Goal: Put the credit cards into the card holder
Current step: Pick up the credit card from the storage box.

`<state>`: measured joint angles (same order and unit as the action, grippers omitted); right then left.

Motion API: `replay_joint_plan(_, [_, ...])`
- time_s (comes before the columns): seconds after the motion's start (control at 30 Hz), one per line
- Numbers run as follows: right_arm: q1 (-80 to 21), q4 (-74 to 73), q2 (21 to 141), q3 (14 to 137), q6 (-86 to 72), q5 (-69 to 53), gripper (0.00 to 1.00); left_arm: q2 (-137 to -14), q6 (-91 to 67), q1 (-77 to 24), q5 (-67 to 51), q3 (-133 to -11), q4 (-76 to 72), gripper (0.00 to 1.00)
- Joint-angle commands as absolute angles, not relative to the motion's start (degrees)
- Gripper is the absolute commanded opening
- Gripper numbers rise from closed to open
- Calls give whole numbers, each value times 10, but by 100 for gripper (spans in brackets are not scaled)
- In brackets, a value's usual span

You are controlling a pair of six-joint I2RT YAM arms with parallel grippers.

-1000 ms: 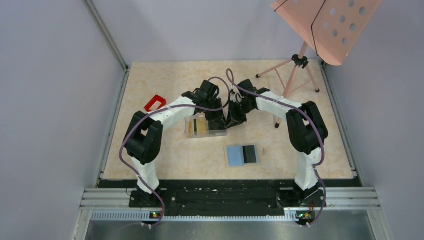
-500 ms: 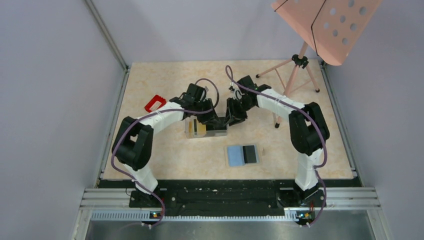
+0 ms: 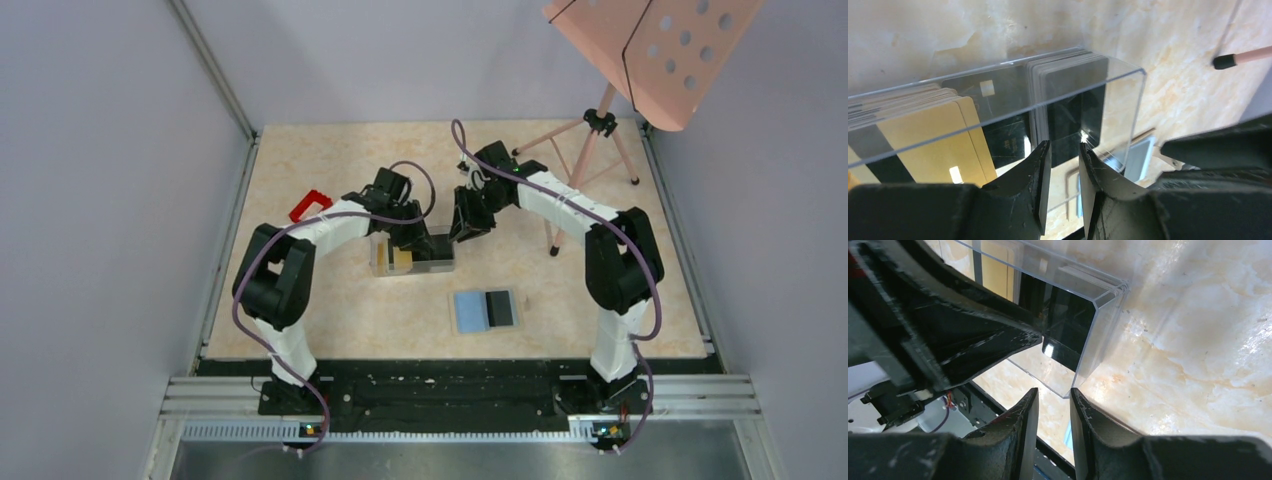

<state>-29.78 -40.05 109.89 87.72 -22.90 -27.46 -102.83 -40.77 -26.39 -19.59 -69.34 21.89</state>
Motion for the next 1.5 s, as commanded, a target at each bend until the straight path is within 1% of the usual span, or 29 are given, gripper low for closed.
replay_joint_plan(0.0, [-300, -396, 1089, 870, -223, -276, 28, -1059, -391, -279, -178, -730, 243, 32])
replay_joint_plan(0.07, [-300, -393, 1091, 868, -225, -279, 25, -1069, -389, -285, -170, -739, 253, 30])
replay_joint_plan(0.13, [-300, -392, 1092, 867, -227, -282, 22, -1077, -387, -288, -167, -744, 255, 25])
replay_joint_plan(0.17, [-300, -391, 1093, 867, -227, -283, 21, -1078, -385, -290, -166, -745, 256, 21])
replay_joint_plan(0.23, [-300, -391, 1095, 866, -227, -284, 20, -1080, -381, -292, -164, -751, 261, 10])
replay_joint_plan(0.3, [-300, -390, 1095, 865, -227, -285, 20, -1081, -378, -294, -162, -756, 266, 2])
replay_joint_plan(0.33, [-300, -390, 1095, 863, -227, -285, 19, -1081, -377, -296, -162, -758, 267, 0])
replay_joint_plan(0.6, [-300, -386, 1096, 854, -228, -287, 16, -1086, -350, -317, -131, -805, 317, 0])
replay_joint_plan(0.8, [-300, -383, 1095, 849, -228, -289, 15, -1120, -319, -338, -105, -861, 380, 16])
replay_joint_plan(0.87, [-300, -383, 1094, 849, -228, -288, 15, -1126, -318, -342, -108, -868, 385, 17])
replay_joint_plan(1.2, [-299, -383, 1089, 839, -225, -282, 15, -1114, -323, -357, -110, -878, 371, 18])
replay_joint_plan(1.27, [-299, -383, 1086, 838, -226, -280, 15, -1113, -324, -356, -95, -878, 378, 21])
replay_joint_plan(1.4, [-297, -383, 1077, 838, -226, -275, 16, -1106, -324, -355, -62, -874, 393, 30])
replay_joint_plan(1.47, [-295, -383, 1072, 840, -226, -273, 17, -1100, -325, -354, -46, -869, 396, 32])
